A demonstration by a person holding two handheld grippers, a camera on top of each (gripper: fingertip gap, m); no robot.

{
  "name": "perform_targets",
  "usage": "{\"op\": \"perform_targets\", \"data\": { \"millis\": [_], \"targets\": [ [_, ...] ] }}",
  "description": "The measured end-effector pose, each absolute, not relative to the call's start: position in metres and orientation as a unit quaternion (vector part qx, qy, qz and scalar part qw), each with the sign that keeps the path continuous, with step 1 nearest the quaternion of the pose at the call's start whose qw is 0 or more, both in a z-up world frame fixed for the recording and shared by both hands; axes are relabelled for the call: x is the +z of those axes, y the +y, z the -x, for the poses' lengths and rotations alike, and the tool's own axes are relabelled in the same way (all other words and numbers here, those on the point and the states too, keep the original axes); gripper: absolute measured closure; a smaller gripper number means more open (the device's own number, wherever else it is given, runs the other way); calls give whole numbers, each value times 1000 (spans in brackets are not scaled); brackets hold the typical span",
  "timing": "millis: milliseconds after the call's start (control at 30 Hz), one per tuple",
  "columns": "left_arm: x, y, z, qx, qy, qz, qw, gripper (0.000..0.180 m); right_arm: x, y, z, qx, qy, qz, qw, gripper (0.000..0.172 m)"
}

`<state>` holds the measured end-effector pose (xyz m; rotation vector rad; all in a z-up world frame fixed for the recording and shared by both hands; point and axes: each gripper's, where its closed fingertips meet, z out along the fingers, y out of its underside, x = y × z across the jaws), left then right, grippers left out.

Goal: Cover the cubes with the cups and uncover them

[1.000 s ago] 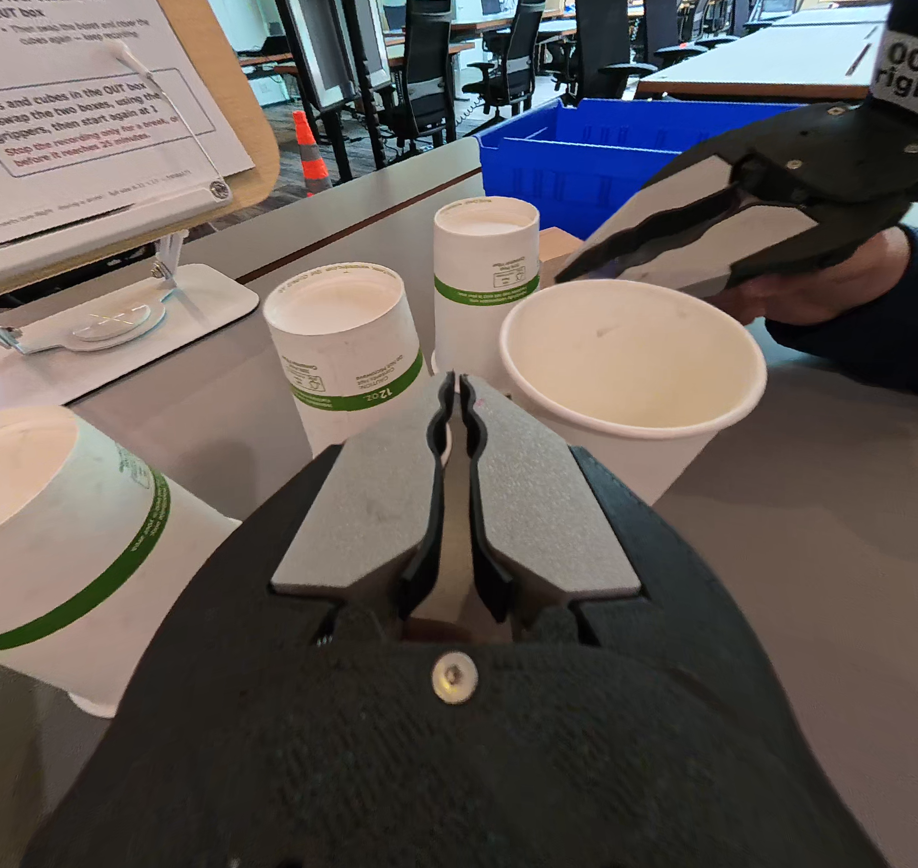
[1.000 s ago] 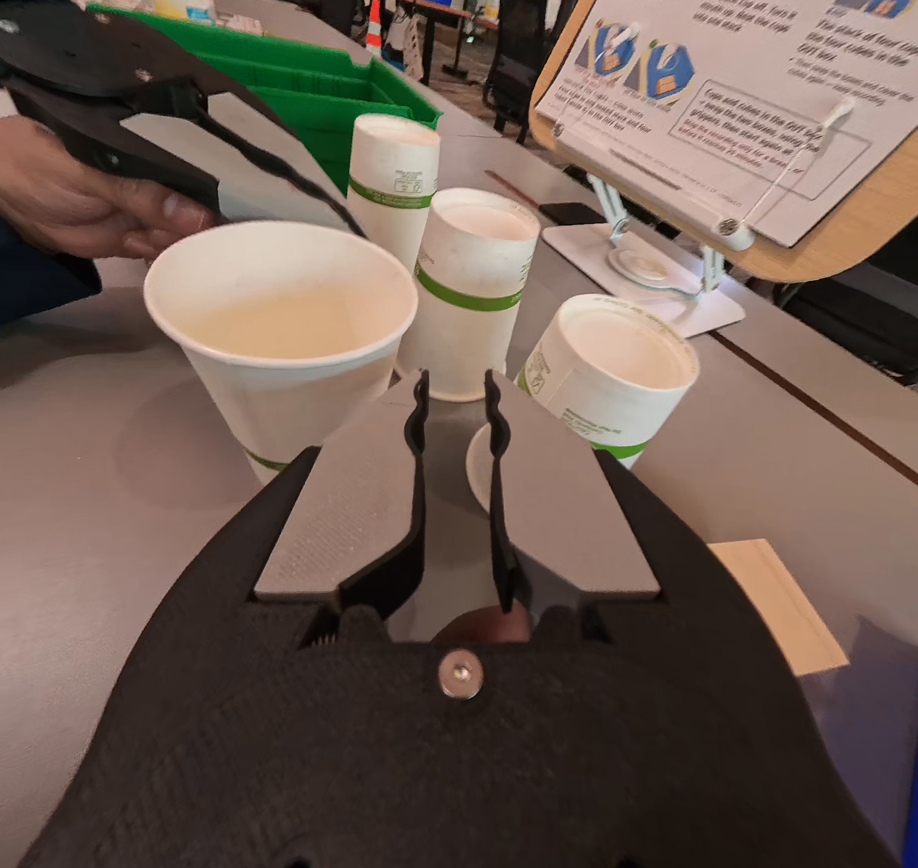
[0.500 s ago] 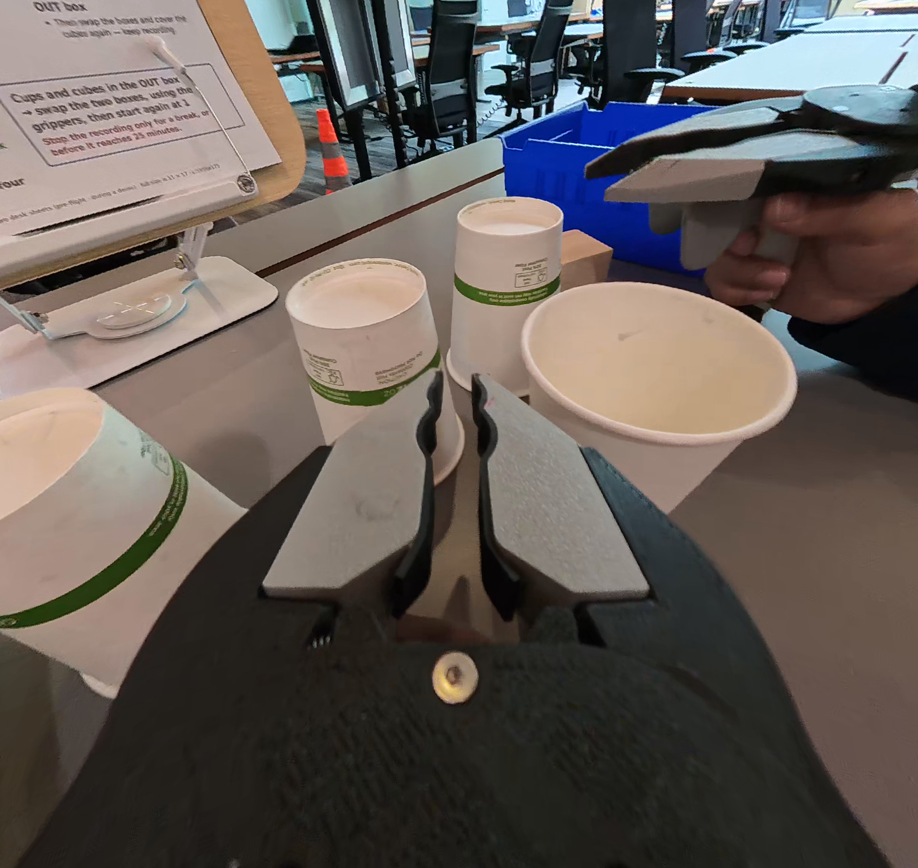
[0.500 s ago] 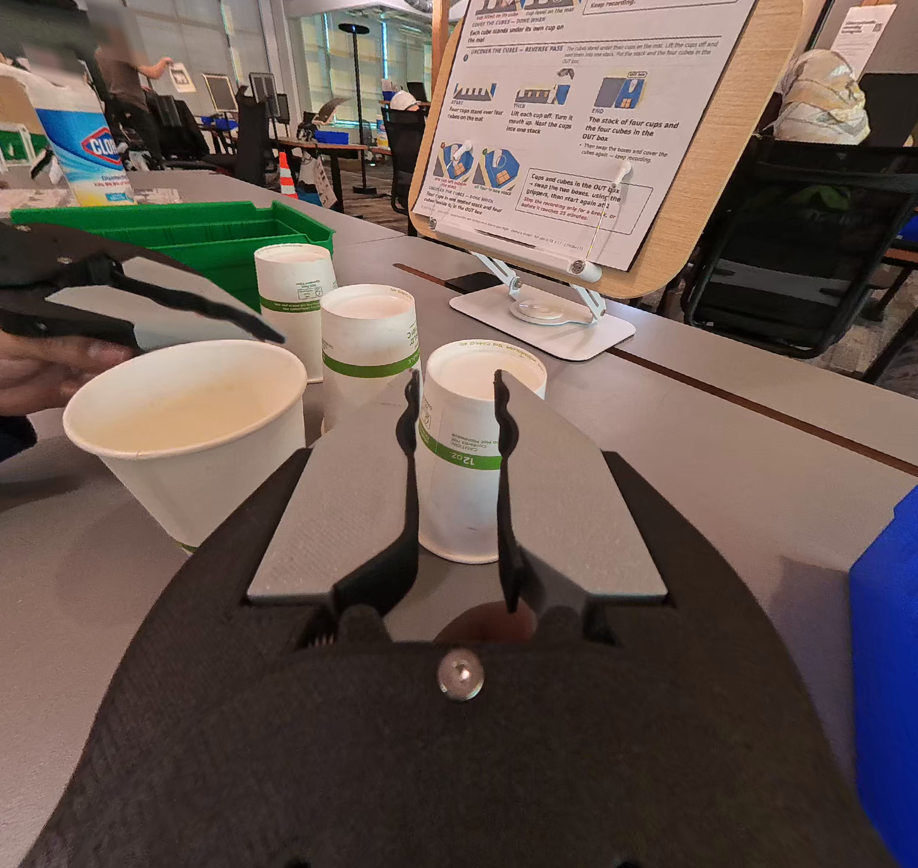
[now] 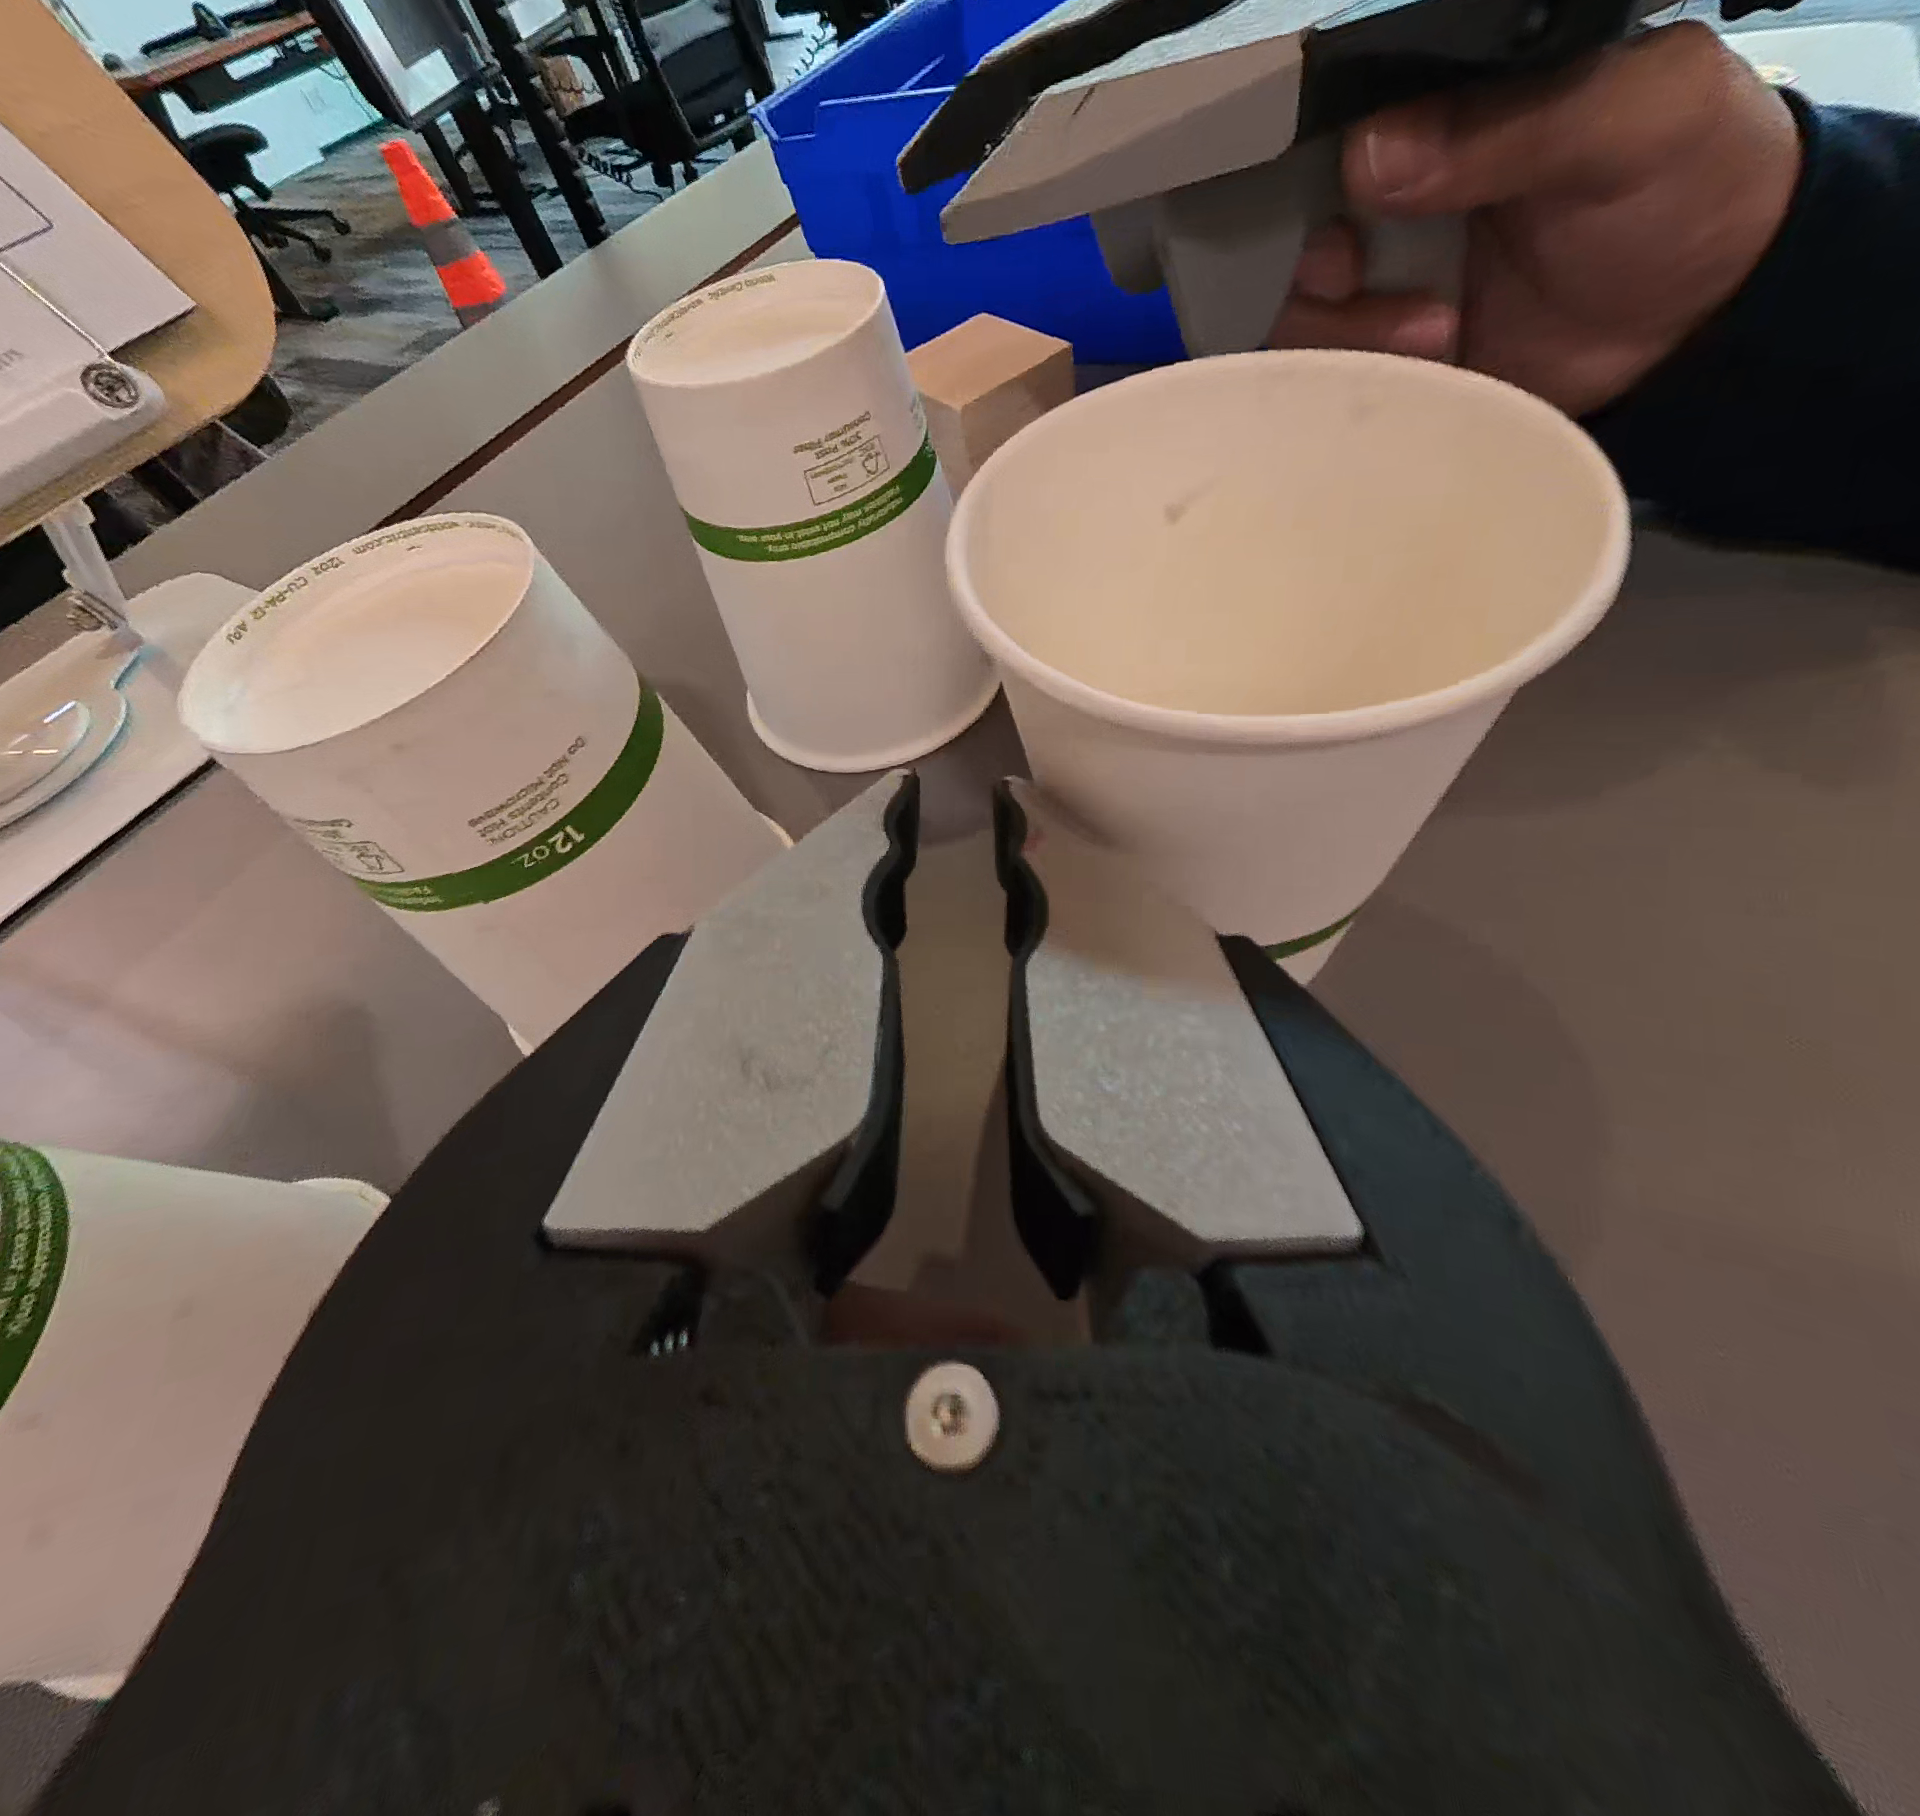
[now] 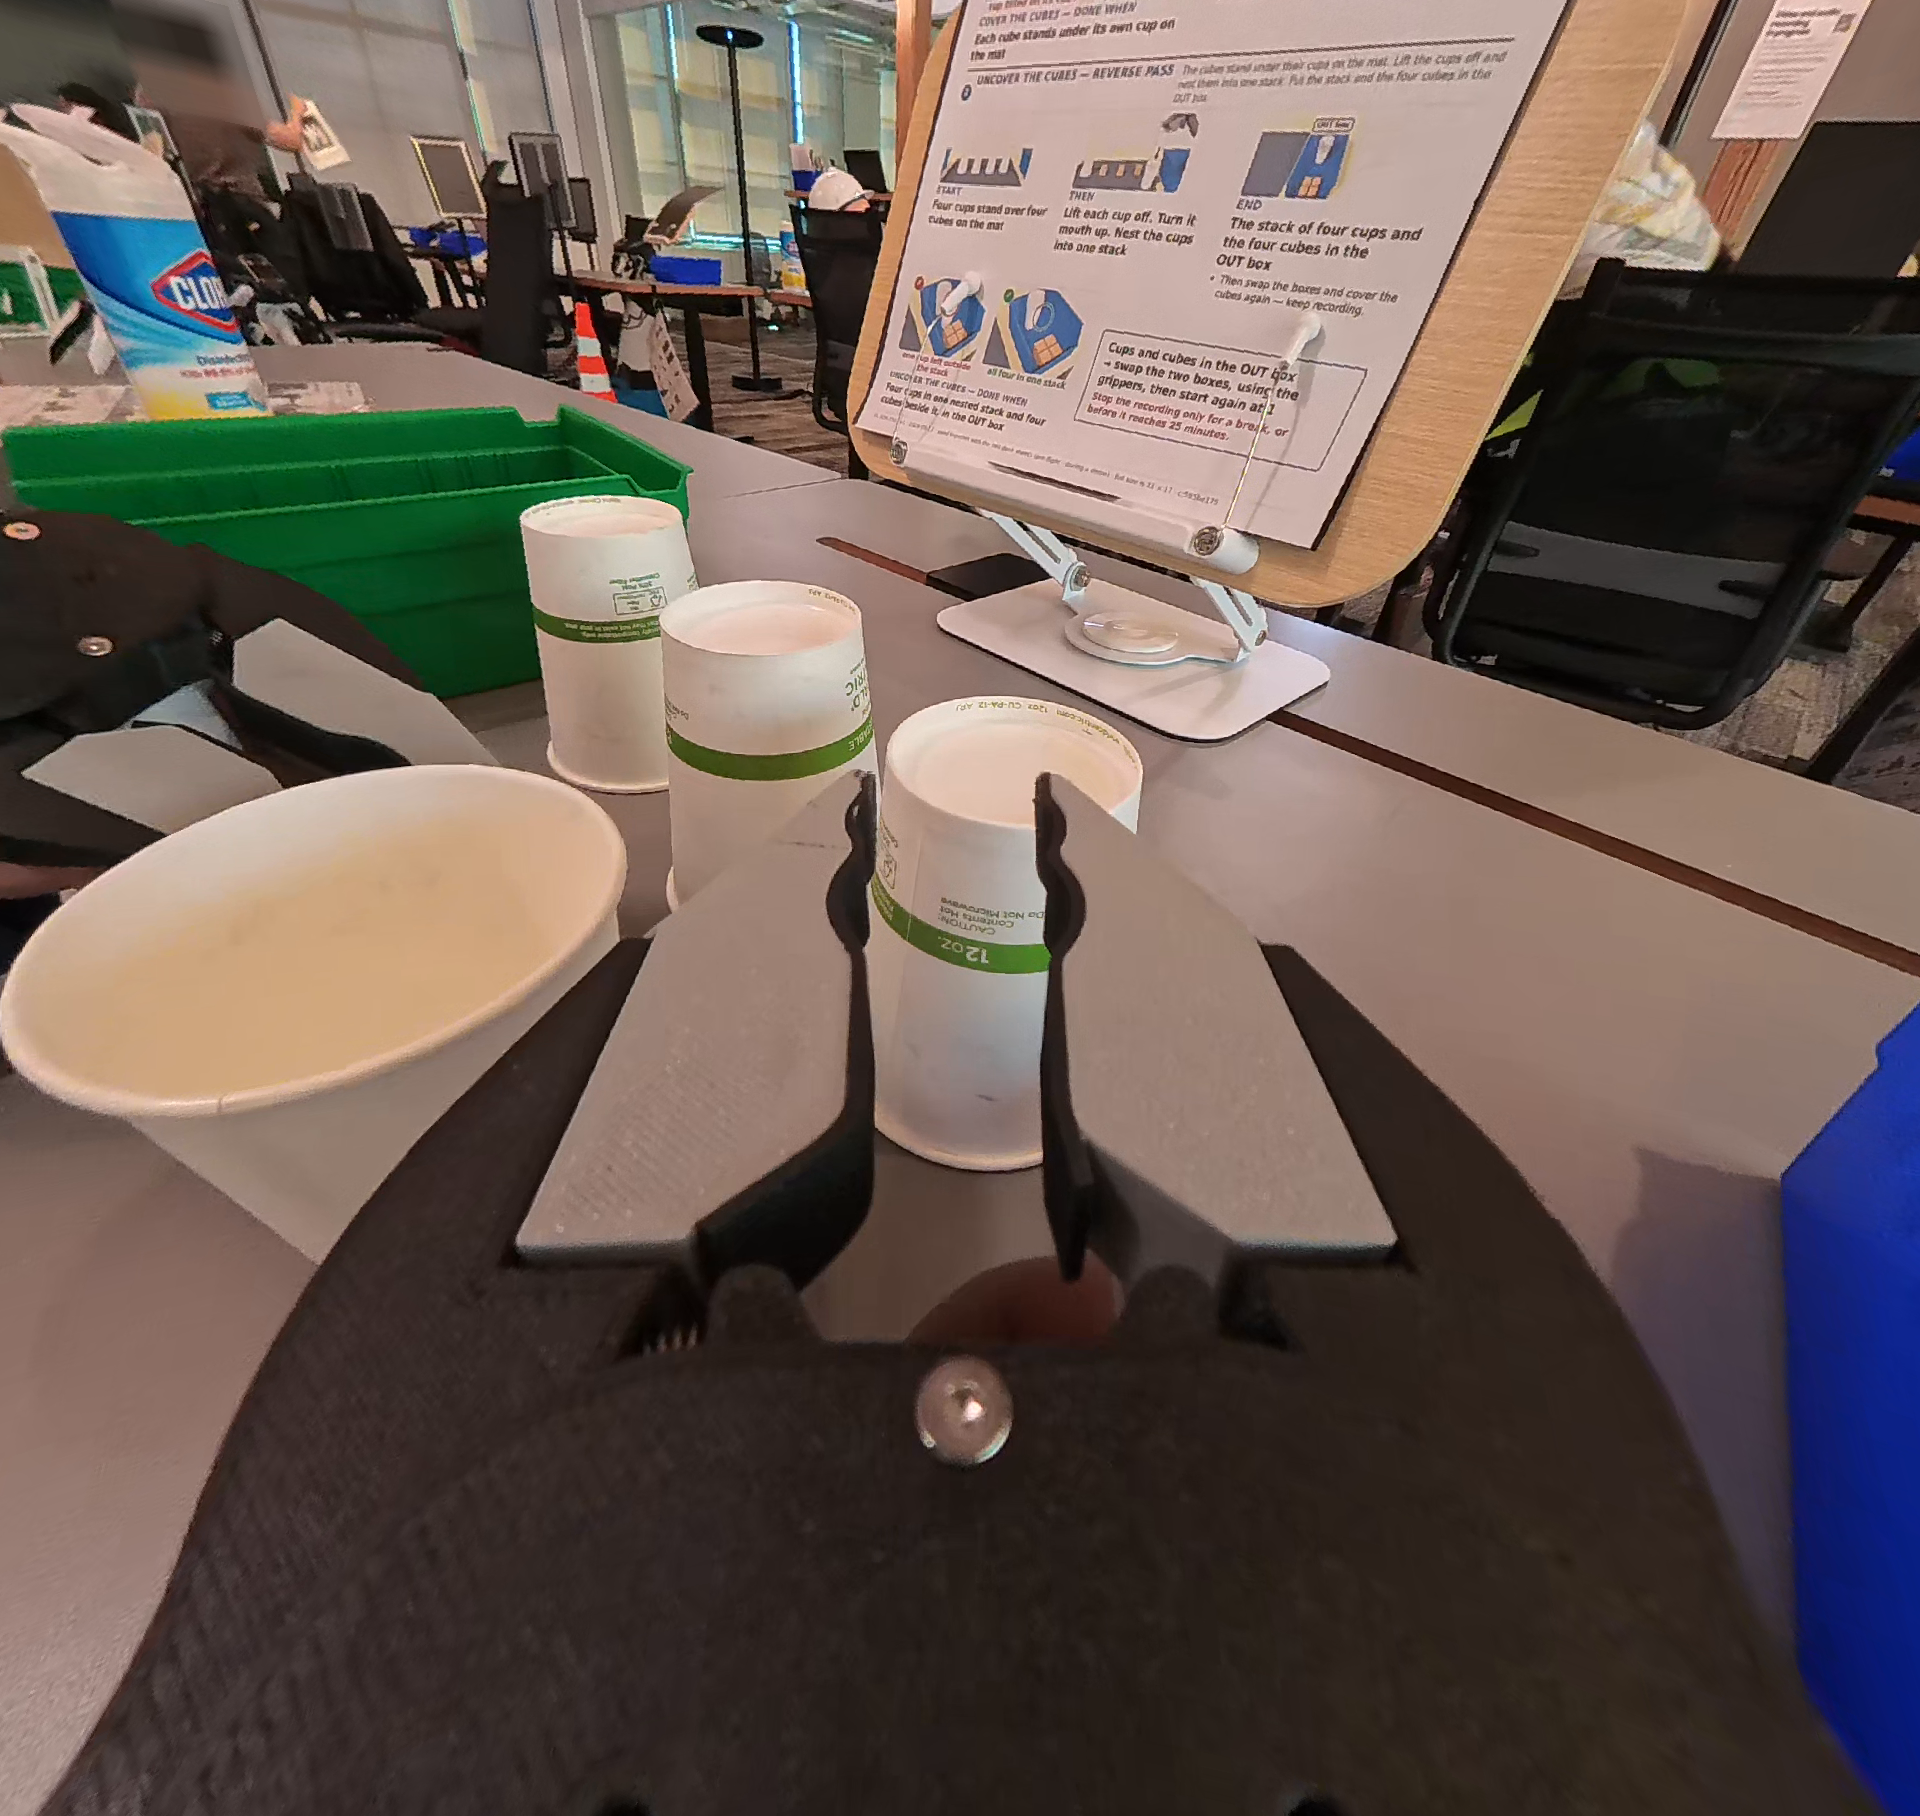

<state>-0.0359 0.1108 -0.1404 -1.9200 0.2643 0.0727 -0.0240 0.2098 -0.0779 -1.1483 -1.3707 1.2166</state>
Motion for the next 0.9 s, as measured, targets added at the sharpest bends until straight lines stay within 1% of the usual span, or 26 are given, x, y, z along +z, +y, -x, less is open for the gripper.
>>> {"op": "perform_targets", "data": {
  "millis": [300,433,567,767,833,900],
  "targets": [
    [-135,110,52,39,71,814,575,166,-87,203,29,491,-575,469,457,137],
    [-136,110,53,46,71,815,574,165,-89,201,31,484,-579,462,466,134],
    [-137,111,53,47,73,815,573,165,-92,203,35,470,-579,464,478,126],
    [-138,111,52,47,74,816,571,165,-93,203,37,467,-577,467,481,126],
    [-139,111,53,49,74,817,570,165,-92,206,38,463,-572,471,486,117],
    [-139,111,53,50,74,817,570,165,-88,206,38,467,-567,467,493,120]
  ]
}}
